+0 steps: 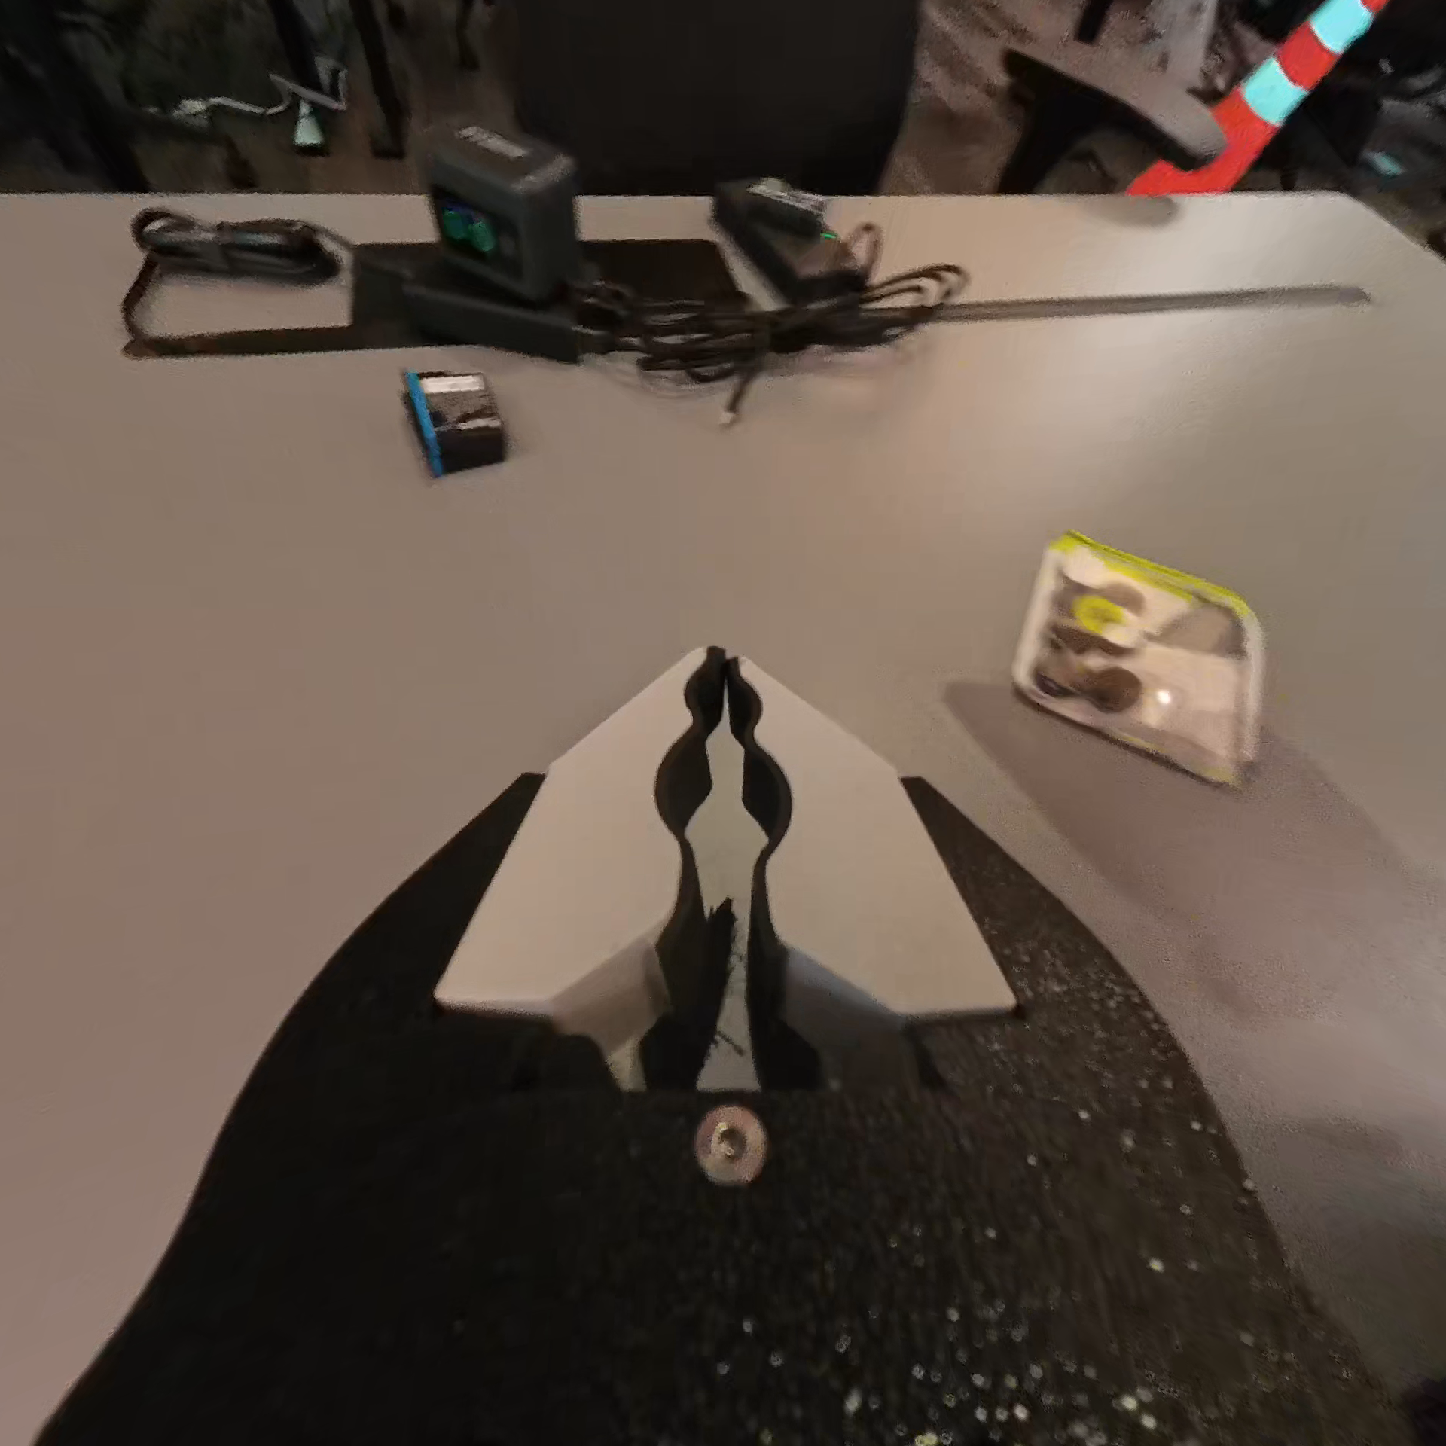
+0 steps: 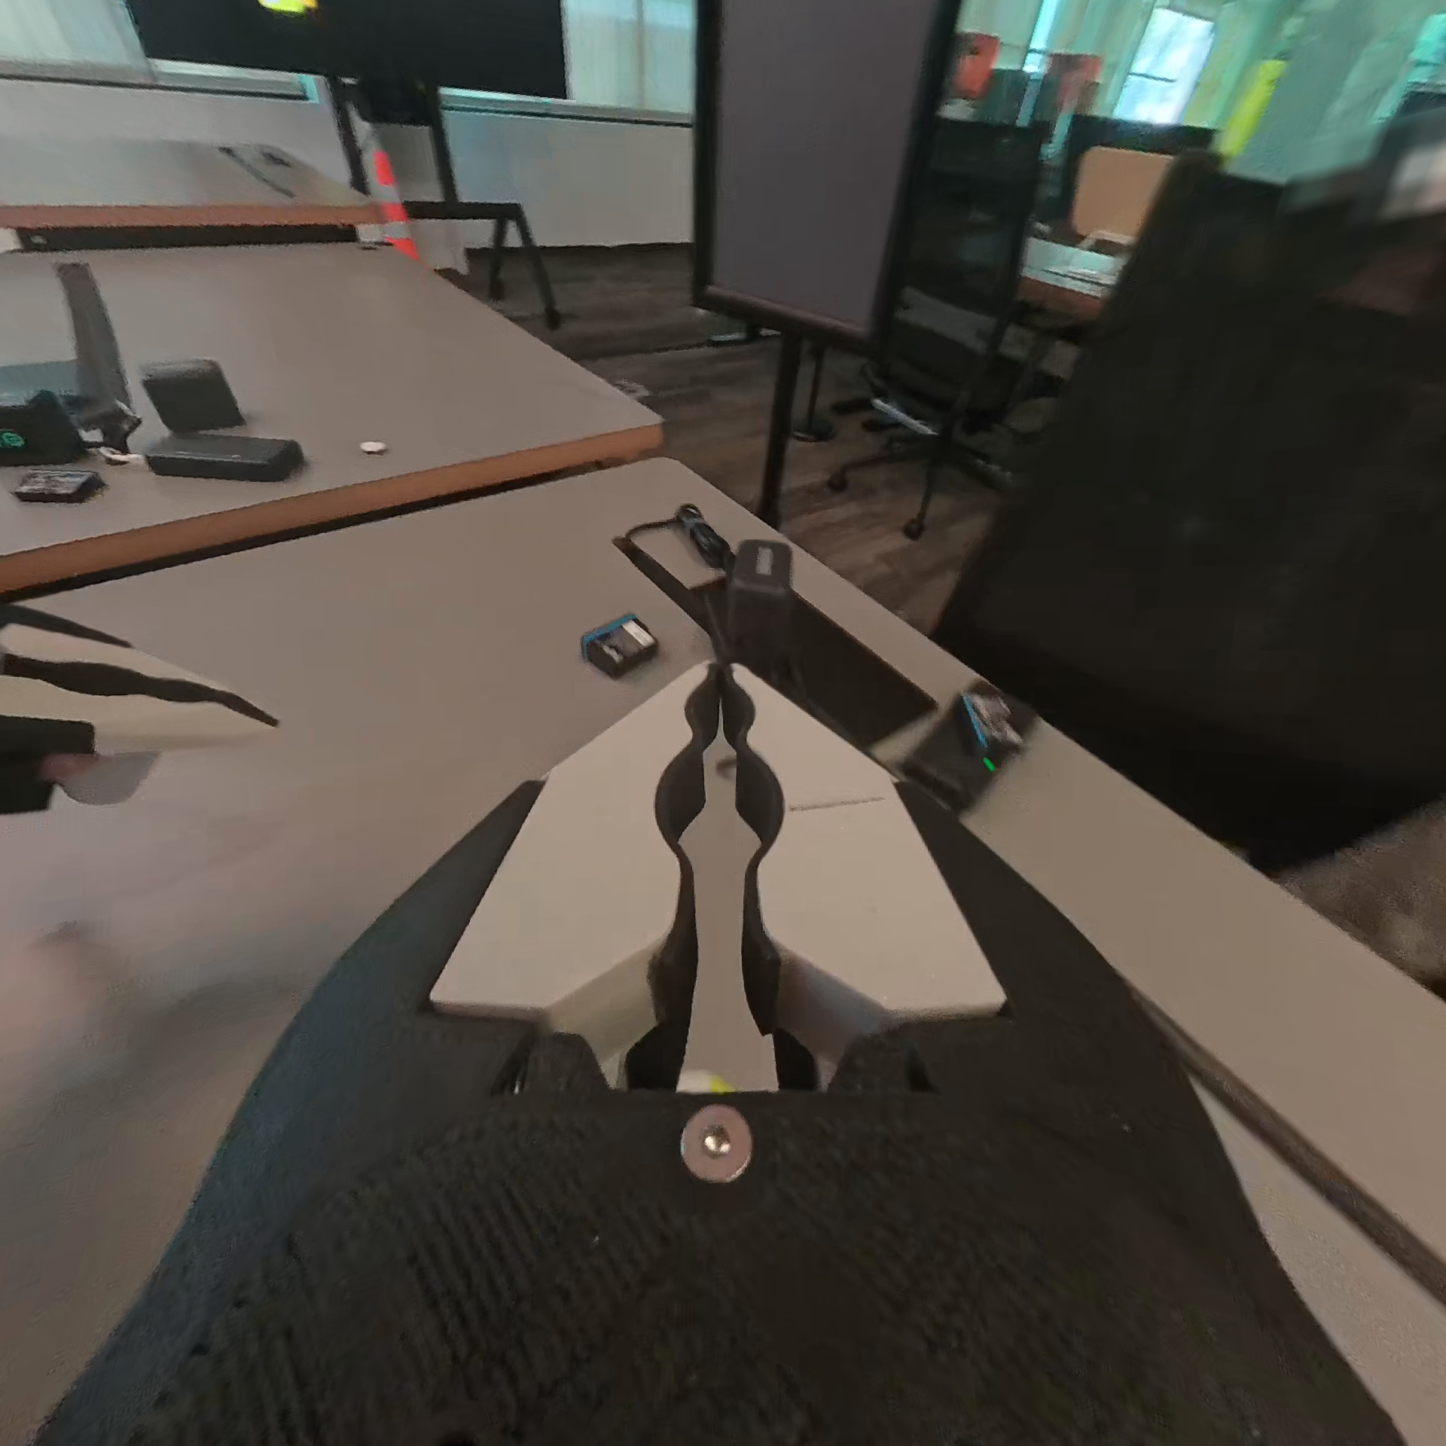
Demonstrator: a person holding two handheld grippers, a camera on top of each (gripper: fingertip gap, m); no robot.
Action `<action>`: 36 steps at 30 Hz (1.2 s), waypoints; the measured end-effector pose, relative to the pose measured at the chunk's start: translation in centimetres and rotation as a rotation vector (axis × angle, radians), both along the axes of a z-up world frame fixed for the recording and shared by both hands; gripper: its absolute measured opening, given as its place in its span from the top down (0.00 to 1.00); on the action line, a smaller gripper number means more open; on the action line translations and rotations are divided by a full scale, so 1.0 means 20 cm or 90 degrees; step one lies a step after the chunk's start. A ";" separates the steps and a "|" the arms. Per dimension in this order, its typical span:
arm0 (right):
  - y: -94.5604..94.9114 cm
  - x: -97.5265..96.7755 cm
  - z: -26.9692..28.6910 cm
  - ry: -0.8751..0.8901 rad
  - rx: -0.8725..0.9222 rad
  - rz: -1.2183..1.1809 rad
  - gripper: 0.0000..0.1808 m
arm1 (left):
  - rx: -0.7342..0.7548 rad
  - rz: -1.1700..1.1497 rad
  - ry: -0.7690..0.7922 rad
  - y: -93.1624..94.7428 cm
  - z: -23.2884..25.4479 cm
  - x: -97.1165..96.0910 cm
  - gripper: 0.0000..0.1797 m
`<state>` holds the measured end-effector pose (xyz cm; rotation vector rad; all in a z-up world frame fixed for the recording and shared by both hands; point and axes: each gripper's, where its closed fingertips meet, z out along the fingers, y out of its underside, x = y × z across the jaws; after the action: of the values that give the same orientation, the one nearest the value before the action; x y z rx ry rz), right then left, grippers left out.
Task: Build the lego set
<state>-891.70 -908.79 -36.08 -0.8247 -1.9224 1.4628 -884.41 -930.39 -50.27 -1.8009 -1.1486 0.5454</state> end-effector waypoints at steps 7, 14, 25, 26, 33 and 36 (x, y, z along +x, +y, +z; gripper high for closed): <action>0.70 0.75 0.21 0.041 -0.014 -0.177 1.00 | -0.010 -0.209 0.086 0.85 0.24 0.37 1.00; 1.44 1.80 0.48 0.146 0.047 -0.387 1.00 | 0.070 -0.535 0.162 2.10 0.54 1.15 1.00; 2.24 3.53 0.71 0.198 0.106 -0.815 1.00 | 0.268 -0.905 0.147 3.35 0.89 2.53 1.00; 2.27 3.63 0.72 0.203 0.122 -0.847 1.00 | 0.269 -0.931 0.151 3.41 0.90 2.60 1.00; 2.54 4.04 0.79 0.270 0.207 -1.048 1.00 | 0.337 -0.913 0.273 3.90 1.02 2.64 1.00; 2.74 4.04 0.78 0.264 0.287 -1.055 1.00 | 0.358 -0.854 0.280 4.16 1.01 2.50 1.00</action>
<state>-810.84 -854.07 -20.42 -1.2171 -0.6256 0.1126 -834.38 -847.14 -30.01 -1.4299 0.3066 -0.1922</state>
